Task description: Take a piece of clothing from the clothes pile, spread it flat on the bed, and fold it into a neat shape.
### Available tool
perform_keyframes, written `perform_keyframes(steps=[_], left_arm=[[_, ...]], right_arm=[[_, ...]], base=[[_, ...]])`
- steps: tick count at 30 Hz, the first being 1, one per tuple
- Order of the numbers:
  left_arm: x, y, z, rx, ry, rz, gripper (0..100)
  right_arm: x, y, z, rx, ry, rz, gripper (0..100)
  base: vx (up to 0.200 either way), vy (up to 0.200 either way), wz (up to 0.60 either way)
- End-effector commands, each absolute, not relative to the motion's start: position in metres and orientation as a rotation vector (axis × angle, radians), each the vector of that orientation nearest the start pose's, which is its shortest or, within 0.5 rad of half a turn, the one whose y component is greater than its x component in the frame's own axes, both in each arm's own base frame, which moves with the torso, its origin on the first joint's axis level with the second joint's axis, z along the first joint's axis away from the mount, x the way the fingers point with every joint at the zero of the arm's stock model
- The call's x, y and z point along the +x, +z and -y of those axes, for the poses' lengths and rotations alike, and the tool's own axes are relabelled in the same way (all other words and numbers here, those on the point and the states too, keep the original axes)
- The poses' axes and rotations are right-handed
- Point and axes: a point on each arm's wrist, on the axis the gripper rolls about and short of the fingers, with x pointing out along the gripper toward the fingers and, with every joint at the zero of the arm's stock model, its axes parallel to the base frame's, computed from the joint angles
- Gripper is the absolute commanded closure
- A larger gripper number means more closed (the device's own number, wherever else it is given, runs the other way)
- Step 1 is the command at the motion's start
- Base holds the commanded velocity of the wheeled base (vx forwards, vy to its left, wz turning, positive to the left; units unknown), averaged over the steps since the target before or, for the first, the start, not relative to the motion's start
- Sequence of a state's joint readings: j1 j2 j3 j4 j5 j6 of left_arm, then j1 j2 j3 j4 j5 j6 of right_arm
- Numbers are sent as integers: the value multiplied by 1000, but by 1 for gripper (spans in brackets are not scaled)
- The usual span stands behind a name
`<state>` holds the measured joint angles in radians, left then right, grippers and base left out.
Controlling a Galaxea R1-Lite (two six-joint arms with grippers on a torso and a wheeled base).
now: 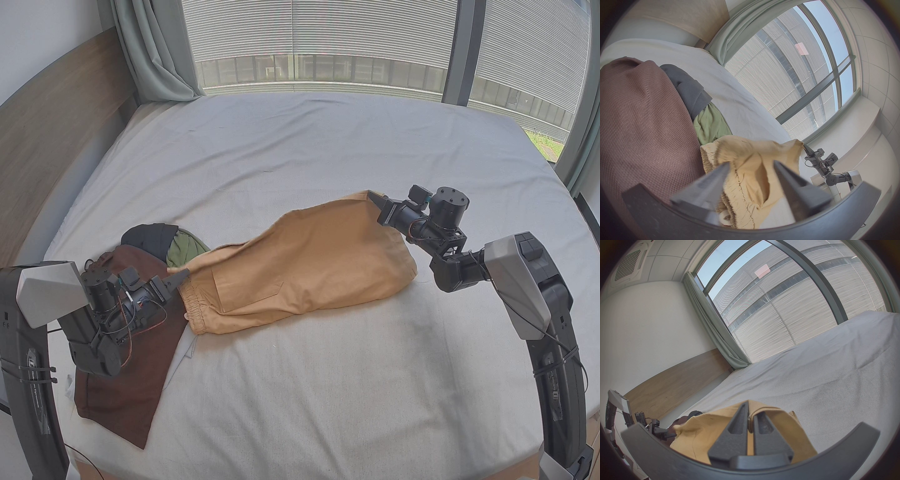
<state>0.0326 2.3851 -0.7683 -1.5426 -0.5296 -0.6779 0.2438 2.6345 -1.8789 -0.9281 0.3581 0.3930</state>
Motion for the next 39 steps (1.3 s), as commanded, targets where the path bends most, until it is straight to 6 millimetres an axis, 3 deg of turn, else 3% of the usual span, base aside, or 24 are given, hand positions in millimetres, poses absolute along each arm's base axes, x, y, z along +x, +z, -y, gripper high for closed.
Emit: perform_keyframes(steps=[1, 2, 3, 17, 29, 39], left_arm=[[386, 23, -2, -682, -457, -229, 0], [386, 23, -2, -681, -457, -227, 0], [386, 23, -2, -681, -457, -227, 0], [384, 31, -3, -678, -460, -209, 0], [377, 46, 1, -710, -476, -203, 0], [373, 49, 7, -709, -495, -212, 0]], right_arm=[[523, 95, -139, 370, 628, 49, 100], [524, 95, -139, 370, 628, 49, 100], [524, 95, -139, 370, 628, 49, 0], [520, 109, -151, 377, 615, 94, 0], [490, 128, -153, 386, 582, 27, 0], [448, 119, -145, 445, 540, -68, 0]], base=[[0, 0, 0], [0, 0, 0], [0, 0, 0], [0, 0, 0], [0, 0, 0], [0, 0, 0]])
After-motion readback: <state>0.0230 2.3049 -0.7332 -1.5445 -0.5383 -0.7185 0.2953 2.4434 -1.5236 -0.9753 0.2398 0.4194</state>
